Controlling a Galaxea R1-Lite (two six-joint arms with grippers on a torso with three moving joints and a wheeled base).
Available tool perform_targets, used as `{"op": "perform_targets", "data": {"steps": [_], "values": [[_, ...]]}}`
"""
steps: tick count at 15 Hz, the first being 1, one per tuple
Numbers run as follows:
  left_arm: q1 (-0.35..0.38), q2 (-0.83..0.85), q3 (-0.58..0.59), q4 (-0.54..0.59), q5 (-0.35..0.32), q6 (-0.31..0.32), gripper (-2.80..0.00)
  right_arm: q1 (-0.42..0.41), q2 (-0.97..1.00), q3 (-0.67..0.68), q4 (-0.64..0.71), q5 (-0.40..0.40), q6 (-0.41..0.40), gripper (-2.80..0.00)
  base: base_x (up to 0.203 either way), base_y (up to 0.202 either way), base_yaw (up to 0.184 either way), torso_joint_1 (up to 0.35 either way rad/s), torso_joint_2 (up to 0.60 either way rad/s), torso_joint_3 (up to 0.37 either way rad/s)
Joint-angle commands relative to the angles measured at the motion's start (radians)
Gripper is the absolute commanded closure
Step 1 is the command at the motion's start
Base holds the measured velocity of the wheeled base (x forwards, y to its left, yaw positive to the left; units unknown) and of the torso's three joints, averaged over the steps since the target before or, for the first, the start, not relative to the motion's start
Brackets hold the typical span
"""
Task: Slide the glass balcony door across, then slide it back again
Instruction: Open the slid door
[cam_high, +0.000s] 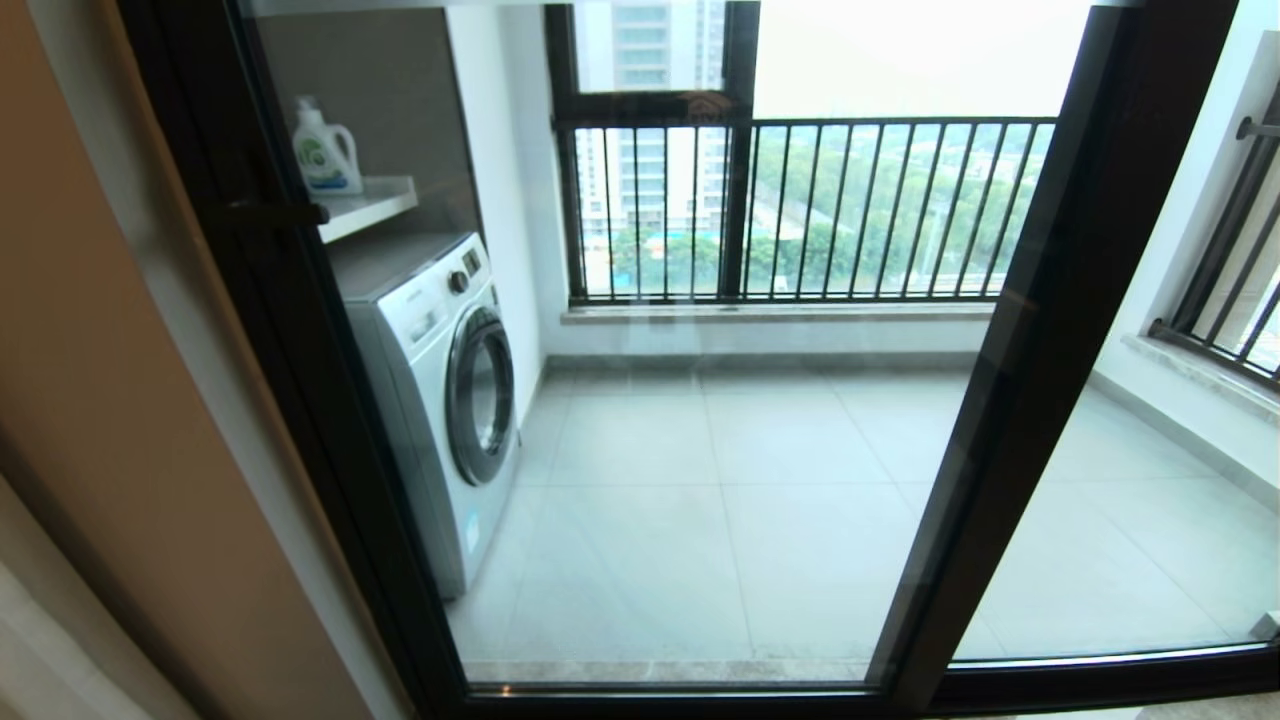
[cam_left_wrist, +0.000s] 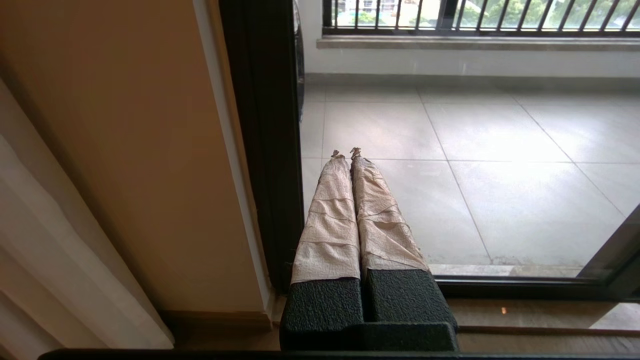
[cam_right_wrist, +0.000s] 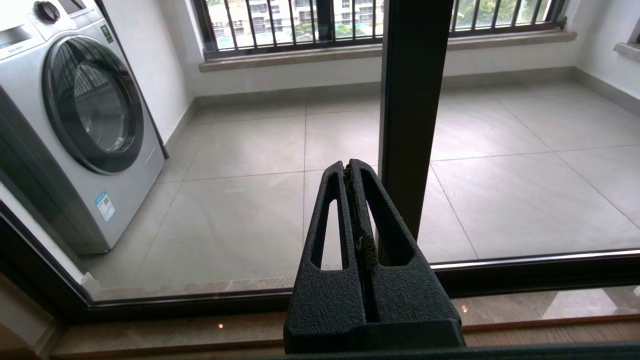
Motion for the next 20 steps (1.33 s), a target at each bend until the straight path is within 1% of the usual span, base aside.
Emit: {"op": "perform_targets", "data": {"steps": [1, 3, 6, 12, 13, 15, 16, 17, 19, 20], "values": [[0.000, 0.000, 0.000, 0.000, -0.001, 0.000, 0.00, 0.000, 0.000, 0.012, -0.001, 0.000, 0.000, 0.00, 0.000, 0.000, 0.000, 0.000, 0.00, 0.000], [0.000, 0.000, 0.000, 0.000, -0.002, 0.001, 0.00, 0.000, 0.000, 0.012, -0.001, 0.000, 0.000, 0.00, 0.000, 0.000, 0.000, 0.000, 0.00, 0.000], [0.000, 0.000, 0.000, 0.001, -0.007, 0.025, 0.00, 0.000, 0.001, 0.012, -0.001, 0.000, 0.000, 0.00, 0.000, 0.000, 0.000, 0.000, 0.00, 0.000], [0.000, 0.000, 0.000, 0.000, -0.004, 0.024, 0.00, 0.000, 0.000, 0.012, -0.001, 0.000, 0.000, 0.00, 0.000, 0.000, 0.000, 0.000, 0.00, 0.000], [0.000, 0.000, 0.000, 0.001, -0.007, 0.032, 0.00, 0.000, 0.000, 0.012, -0.001, 0.000, 0.000, 0.00, 0.000, 0.000, 0.000, 0.000, 0.00, 0.000], [0.000, -0.001, -0.006, 0.000, -0.005, 0.073, 0.00, 0.000, 0.000, 0.012, -0.001, 0.000, 0.000, 0.00, 0.000, 0.000, 0.000, 0.000, 0.00, 0.000], [0.000, 0.007, -0.045, 0.005, -0.004, 0.072, 0.00, 0.000, 0.001, 0.012, -0.001, 0.000, 0.000, 0.00, 0.000, 0.000, 0.000, 0.000, 0.00, 0.000], [0.000, 0.032, -0.119, 0.018, -0.004, 0.063, 0.00, 0.000, 0.000, 0.012, -0.001, 0.000, 0.000, 0.00, 0.000, 0.000, 0.000, 0.000, 0.00, 0.000], [0.000, 0.142, -0.265, 0.049, -0.009, 0.040, 0.00, 0.000, 0.000, 0.012, -0.001, 0.000, 0.000, 0.00, 0.000, 0.000, 0.000, 0.000, 0.00, 0.000], [-0.002, 0.191, -0.315, 0.058, -0.021, 0.035, 0.00, 0.000, 0.001, 0.012, -0.001, 0.000, 0.000, 0.00, 0.000, 0.000, 0.000, 0.000, 0.00, 0.000]]}}
